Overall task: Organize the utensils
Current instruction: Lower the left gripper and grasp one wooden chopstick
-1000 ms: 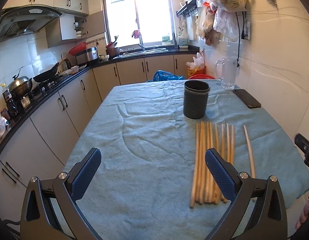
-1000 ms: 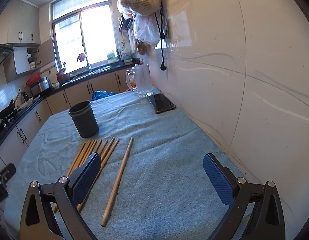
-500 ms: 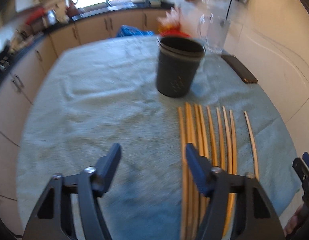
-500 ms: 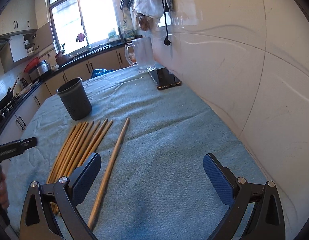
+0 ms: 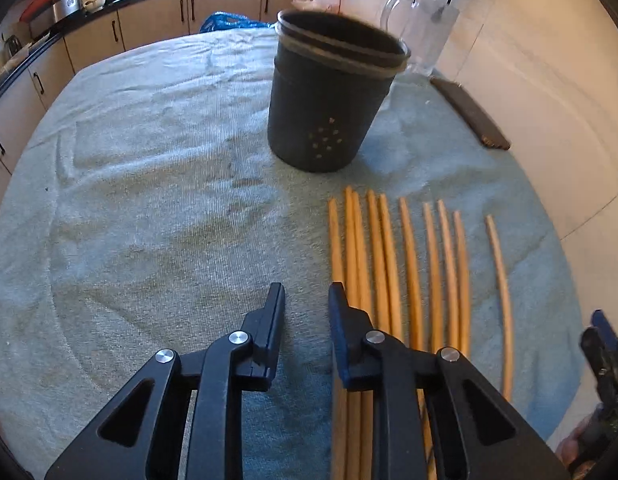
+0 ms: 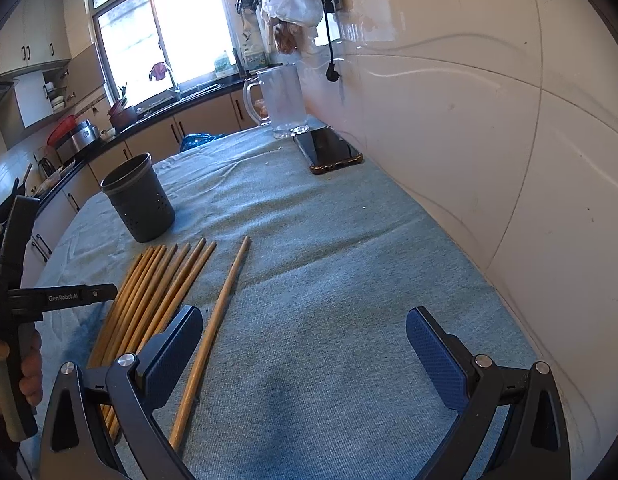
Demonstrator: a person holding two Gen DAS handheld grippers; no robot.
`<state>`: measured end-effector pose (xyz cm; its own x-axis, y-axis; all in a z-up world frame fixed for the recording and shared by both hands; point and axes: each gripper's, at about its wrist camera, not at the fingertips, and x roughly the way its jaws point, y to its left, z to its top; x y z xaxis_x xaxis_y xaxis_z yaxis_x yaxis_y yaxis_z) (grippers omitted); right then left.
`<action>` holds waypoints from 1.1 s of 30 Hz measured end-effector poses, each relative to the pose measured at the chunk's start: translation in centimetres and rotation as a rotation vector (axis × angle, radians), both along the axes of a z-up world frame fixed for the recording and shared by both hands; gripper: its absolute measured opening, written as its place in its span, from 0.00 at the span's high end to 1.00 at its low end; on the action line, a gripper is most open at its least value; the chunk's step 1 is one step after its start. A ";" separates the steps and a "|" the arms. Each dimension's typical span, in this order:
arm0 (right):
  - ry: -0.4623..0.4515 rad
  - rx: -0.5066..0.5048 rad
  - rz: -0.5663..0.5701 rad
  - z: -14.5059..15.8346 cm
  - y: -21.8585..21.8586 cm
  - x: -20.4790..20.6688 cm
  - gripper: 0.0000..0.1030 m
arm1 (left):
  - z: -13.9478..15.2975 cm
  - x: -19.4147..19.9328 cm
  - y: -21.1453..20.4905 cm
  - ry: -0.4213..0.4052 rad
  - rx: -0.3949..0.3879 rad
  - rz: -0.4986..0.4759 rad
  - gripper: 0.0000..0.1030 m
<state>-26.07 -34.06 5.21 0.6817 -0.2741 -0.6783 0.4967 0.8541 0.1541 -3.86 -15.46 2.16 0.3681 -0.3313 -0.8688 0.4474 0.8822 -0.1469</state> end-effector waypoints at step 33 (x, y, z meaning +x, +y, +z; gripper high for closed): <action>0.389 0.197 0.234 -3.4 -0.7 13.1 0.47 | -0.1 3.8 0.0 0.128 0.068 0.006 0.92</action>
<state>-13.00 -34.76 1.77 0.3959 0.0150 -0.9182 0.3477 0.9230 0.1650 -0.09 -15.45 2.07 0.2543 -0.2682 -0.9292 0.4235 0.8946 -0.1423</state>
